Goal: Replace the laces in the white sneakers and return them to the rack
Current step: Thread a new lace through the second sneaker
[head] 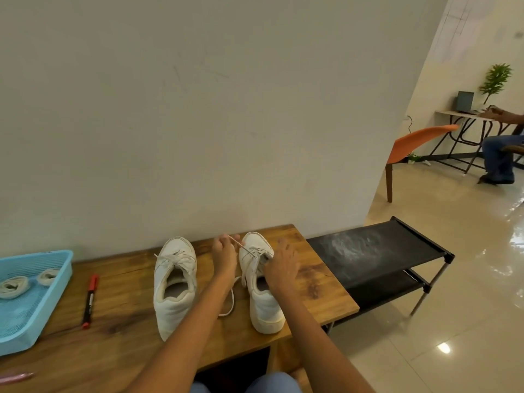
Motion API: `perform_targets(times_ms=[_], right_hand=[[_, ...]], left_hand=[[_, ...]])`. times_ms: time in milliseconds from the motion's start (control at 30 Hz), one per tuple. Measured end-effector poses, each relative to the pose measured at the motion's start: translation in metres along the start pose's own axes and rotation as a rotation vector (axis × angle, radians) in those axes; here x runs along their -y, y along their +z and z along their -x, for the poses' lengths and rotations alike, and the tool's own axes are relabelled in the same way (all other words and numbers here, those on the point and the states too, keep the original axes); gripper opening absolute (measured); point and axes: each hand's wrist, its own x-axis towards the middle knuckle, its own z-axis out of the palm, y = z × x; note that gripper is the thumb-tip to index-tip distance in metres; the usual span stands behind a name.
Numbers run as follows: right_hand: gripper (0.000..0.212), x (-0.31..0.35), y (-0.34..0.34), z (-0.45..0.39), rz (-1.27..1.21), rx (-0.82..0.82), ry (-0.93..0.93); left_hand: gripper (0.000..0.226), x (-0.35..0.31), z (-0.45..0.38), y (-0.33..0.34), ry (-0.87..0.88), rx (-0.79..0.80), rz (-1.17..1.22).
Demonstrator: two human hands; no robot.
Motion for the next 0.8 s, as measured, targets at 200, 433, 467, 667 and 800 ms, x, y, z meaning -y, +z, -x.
perform_targets(times_ms=[200, 433, 467, 667, 800], right_hand=[[0.015, 0.001, -0.005, 0.005, -0.127, 0.004, 0.056], [0.013, 0.001, -0.004, 0.003, -0.088, 0.029, 0.05], [0.012, 0.0, -0.003, 0.002, -0.092, 0.026, 0.053], [0.014, -0.001, 0.004, -0.002, -0.09, 0.033, 0.063], [0.014, -0.002, 0.005, -0.002, -0.081, 0.035, 0.06]], left_hand=[[0.032, 0.023, 0.003, -0.003, -0.014, 0.005, -0.303], [0.041, 0.065, 0.02, -0.01, -0.131, 0.055, -0.742], [0.039, 0.065, 0.02, -0.012, -0.123, 0.066, -0.83], [0.026, 0.069, 0.01, -0.019, 0.003, 0.121, -1.023], [0.019, 0.064, 0.0, -0.016, 0.054, 0.128, -0.952]])
